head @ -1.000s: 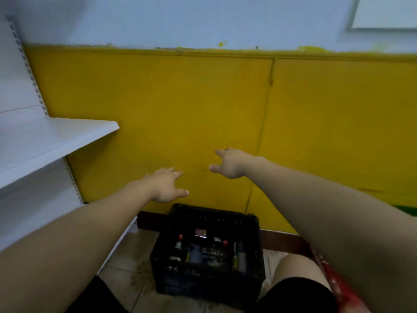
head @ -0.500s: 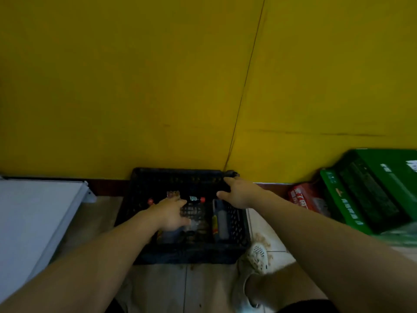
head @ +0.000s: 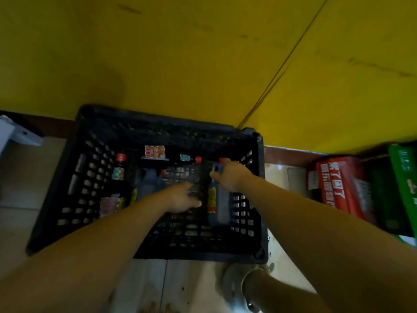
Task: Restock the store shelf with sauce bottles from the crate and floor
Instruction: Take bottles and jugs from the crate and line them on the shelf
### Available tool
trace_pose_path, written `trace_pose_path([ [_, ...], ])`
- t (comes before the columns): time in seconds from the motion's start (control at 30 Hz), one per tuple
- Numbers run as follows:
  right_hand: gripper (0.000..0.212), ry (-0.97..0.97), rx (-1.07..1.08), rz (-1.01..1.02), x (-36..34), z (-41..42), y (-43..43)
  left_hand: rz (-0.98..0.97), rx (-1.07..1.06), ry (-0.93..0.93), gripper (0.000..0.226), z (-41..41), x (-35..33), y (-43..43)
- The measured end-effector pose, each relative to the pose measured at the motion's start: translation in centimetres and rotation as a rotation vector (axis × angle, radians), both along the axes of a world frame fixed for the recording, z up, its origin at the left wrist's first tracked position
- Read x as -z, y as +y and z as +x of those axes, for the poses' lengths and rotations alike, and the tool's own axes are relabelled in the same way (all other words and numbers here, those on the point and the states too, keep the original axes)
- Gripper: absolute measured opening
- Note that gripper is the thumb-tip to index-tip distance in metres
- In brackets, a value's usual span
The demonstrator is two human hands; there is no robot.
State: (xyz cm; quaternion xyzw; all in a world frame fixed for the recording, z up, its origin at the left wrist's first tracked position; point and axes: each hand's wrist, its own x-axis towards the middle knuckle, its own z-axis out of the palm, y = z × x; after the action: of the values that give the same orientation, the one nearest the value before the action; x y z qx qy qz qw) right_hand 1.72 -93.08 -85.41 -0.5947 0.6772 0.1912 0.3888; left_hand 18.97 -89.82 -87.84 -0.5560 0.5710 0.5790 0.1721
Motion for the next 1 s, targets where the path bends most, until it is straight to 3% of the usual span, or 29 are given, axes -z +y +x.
trace_pose_path([
  [0.27,0.081,0.061,0.176,0.045,8.5,-0.3,-1.5,0.184,-0.054,0.099,0.085,-4.4,8.8,0.1],
  [0.37,0.081,0.015,0.291,0.009,10.7,-0.2,-1.5,0.19,-0.126,0.165,0.076,-5.8,10.7,0.9],
  [0.5,0.088,-0.003,0.358,-0.022,11.6,0.4,-1.7,0.202,-0.313,0.268,0.093,-6.9,13.1,1.4],
  [0.6,0.08,0.003,0.347,-0.051,11.2,0.4,-1.5,0.198,-0.419,0.312,0.093,-7.2,13.7,1.8],
  [0.7,0.079,-0.019,0.337,-0.111,9.7,0.5,-1.1,0.076,-0.453,0.313,0.097,-6.7,11.7,2.1],
  [0.87,0.07,-0.149,0.347,-0.278,4.2,1.1,0.4,-0.139,-0.349,0.252,0.082,-4.3,6.0,2.0],
  [1.0,0.076,-0.239,0.31,-0.383,-2.3,2.1,2.4,-0.241,-0.307,0.284,0.084,-2.6,-0.2,2.4],
])
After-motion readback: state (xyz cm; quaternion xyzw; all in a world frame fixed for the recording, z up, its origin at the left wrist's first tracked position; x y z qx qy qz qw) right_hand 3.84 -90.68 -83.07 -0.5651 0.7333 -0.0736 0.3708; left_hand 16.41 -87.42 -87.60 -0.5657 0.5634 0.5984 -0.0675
